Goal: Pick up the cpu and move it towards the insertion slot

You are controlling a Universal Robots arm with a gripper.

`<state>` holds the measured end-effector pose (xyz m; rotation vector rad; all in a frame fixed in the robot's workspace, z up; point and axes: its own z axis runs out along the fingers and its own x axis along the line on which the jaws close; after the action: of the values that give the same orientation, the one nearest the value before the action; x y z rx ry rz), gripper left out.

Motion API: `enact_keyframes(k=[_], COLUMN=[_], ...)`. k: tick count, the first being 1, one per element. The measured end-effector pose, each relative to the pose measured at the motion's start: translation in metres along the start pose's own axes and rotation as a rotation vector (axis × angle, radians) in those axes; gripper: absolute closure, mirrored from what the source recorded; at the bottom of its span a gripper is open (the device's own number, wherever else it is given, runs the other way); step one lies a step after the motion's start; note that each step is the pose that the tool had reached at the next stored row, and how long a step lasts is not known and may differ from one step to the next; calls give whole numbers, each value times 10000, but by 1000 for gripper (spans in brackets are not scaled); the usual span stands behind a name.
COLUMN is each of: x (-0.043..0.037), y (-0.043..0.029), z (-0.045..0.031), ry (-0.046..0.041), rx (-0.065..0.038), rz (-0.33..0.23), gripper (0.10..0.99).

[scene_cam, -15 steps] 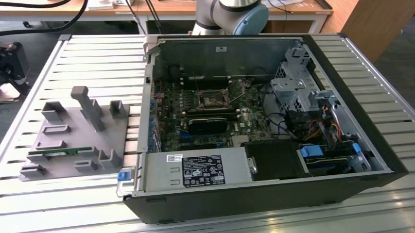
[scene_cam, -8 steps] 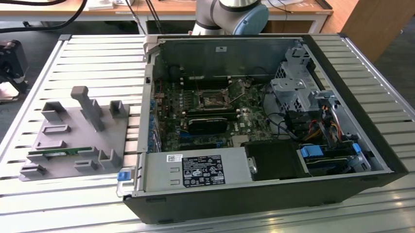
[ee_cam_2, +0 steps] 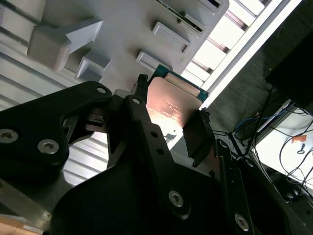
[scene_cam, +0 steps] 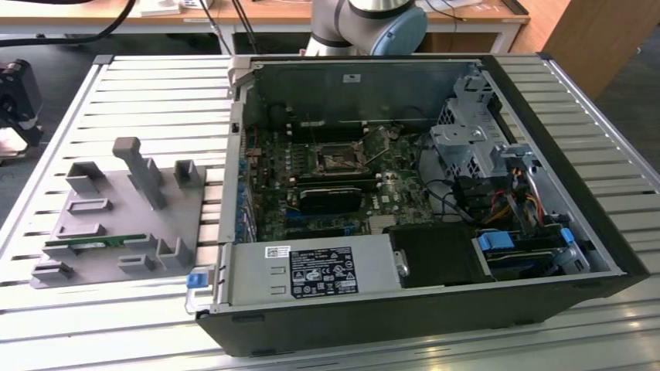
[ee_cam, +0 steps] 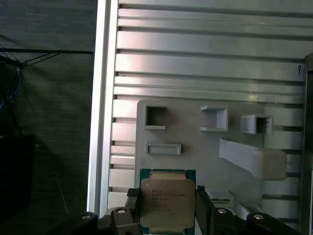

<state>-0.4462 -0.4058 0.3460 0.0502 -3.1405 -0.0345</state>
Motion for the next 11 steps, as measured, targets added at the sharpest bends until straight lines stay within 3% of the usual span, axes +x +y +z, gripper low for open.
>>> enact_keyframes(k=[11], x=[0], y=[1], z=[-56], ry=[0], rx=[1], rz=[0], gripper=[545])
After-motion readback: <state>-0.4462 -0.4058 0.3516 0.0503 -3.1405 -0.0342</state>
